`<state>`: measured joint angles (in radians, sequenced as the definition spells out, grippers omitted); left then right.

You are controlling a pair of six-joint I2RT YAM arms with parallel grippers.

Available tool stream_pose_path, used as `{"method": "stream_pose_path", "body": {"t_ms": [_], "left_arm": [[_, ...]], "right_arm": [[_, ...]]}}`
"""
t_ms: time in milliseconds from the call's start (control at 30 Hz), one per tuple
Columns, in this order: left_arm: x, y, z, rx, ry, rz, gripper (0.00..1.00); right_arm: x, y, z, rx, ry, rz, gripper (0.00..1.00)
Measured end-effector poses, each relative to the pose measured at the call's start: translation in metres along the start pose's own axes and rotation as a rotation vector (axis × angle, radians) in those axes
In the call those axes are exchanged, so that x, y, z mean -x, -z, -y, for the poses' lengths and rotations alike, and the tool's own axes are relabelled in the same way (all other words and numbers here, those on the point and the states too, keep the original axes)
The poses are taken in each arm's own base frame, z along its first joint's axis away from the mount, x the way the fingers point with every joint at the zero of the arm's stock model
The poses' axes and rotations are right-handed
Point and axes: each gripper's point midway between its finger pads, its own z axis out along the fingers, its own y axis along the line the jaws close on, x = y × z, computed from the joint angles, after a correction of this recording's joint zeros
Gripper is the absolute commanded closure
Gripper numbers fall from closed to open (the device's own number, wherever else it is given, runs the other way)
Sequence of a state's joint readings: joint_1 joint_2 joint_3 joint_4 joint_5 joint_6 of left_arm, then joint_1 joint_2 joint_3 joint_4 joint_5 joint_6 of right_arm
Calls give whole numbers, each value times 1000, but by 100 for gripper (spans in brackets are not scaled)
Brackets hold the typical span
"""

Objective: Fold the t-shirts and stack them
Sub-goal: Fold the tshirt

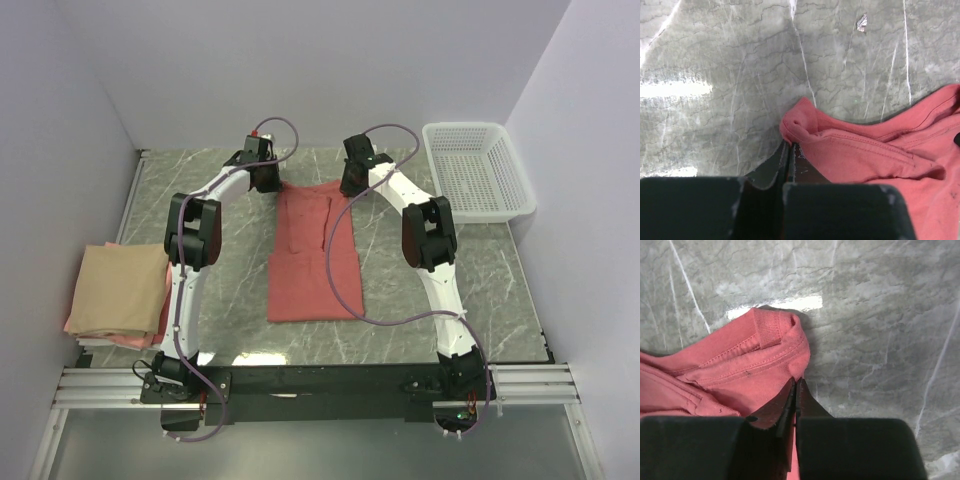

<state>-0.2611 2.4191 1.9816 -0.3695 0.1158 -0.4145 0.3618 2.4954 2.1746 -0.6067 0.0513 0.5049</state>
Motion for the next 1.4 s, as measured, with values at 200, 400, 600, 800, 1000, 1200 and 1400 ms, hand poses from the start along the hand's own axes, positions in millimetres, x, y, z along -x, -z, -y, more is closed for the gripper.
{"method": "stream_pose_path", "body": {"t_ms": [200, 400, 600, 800, 1000, 1200, 1400], "left_arm": [[0, 2, -8, -1, 26, 18, 100], [7, 8, -20, -17, 70, 23, 100], [11, 10, -22, -45, 88, 24, 98], [25, 14, -20, -87, 102, 41, 51], [21, 24, -34, -87, 159, 57, 50], [-2, 41, -23, -114, 173, 31, 50], [-22, 44, 5, -165, 140, 3, 50]], "right_arm": [[0, 0, 6, -21, 0, 17, 100], [9, 9, 8, -23, -6, 46, 100], [17, 11, 7, -12, -10, 69, 100], [24, 14, 5, -5, -10, 80, 69], [36, 16, 9, 1, -6, 107, 51], [23, 19, 19, -19, -7, 75, 51], [8, 37, 23, -28, 1, 48, 52]]}}
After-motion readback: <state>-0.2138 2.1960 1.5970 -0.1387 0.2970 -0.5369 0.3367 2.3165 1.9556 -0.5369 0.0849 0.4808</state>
